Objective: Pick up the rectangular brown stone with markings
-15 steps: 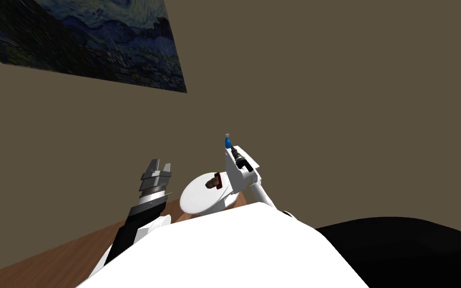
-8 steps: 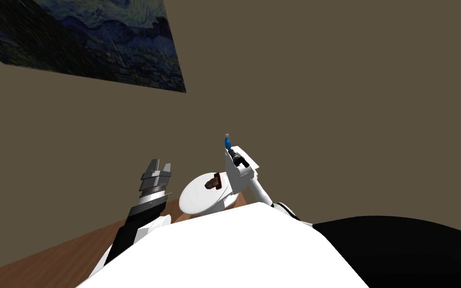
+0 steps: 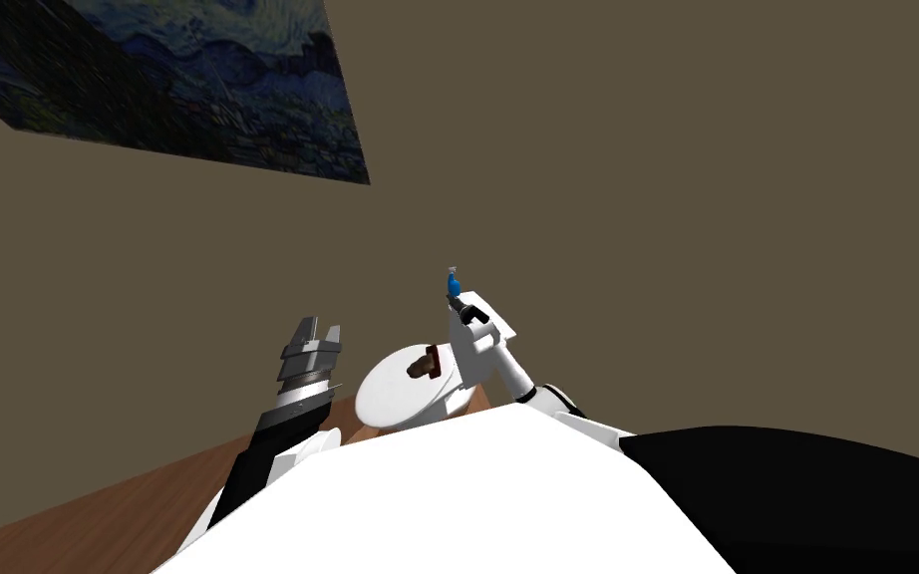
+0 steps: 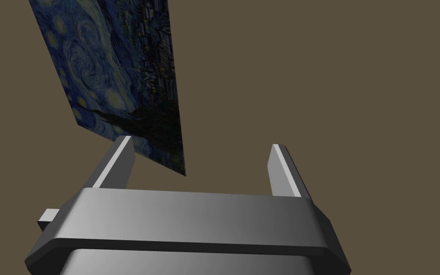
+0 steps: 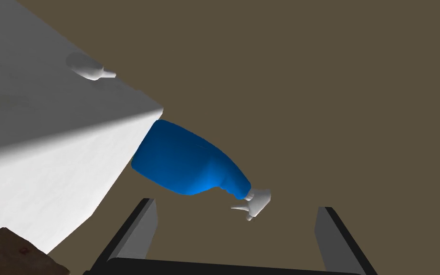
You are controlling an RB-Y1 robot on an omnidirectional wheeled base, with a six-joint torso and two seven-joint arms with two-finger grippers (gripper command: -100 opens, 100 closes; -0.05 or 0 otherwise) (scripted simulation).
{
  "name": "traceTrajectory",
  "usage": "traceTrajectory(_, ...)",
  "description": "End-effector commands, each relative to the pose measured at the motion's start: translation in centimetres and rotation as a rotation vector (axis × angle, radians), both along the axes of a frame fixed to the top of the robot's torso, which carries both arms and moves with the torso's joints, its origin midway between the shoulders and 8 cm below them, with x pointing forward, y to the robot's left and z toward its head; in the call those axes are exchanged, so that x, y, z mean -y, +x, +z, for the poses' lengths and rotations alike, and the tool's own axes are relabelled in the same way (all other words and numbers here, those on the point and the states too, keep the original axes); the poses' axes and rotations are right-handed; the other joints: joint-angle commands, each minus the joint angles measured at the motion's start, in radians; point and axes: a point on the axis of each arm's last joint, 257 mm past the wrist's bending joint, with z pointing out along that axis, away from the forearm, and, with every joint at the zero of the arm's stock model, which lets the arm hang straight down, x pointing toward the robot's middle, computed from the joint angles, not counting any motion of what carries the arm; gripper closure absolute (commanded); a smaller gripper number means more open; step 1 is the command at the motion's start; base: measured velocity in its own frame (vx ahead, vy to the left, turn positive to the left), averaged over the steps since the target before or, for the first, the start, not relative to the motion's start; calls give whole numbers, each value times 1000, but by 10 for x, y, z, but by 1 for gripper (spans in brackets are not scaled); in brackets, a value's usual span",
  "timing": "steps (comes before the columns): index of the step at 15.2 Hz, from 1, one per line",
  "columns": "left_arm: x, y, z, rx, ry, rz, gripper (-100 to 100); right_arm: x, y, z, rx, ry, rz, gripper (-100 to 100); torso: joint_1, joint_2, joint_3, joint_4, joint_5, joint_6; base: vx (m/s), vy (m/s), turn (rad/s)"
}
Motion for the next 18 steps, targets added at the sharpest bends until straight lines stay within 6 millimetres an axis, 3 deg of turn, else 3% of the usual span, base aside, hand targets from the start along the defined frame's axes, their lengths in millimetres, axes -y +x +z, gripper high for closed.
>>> traceTrajectory(1, 0, 0, 0, 0, 0, 0, 0, -5, 4, -7, -35, -39, 10, -100, 0, 0, 0, 0, 0, 0, 8, -29, 21)
traceTrajectory(7, 0, 0, 0, 0, 0, 0, 0, -20, 17, -27, -112, -192, 56, -100, 1, 0, 0, 0, 0, 0, 7, -25, 23)
traceTrajectory(8, 0, 0, 0, 0, 0, 0, 0, -22, 20, -23, -117, -201, 60, -100, 1, 0, 0, 0, 0, 0, 10, -38, 38)
traceTrajectory(18, 0, 0, 0, 0, 0, 0, 0, -30, 26, -46, -245, -384, 109, -100, 0, 0, 0, 0, 0, 0, 6, -27, 22)
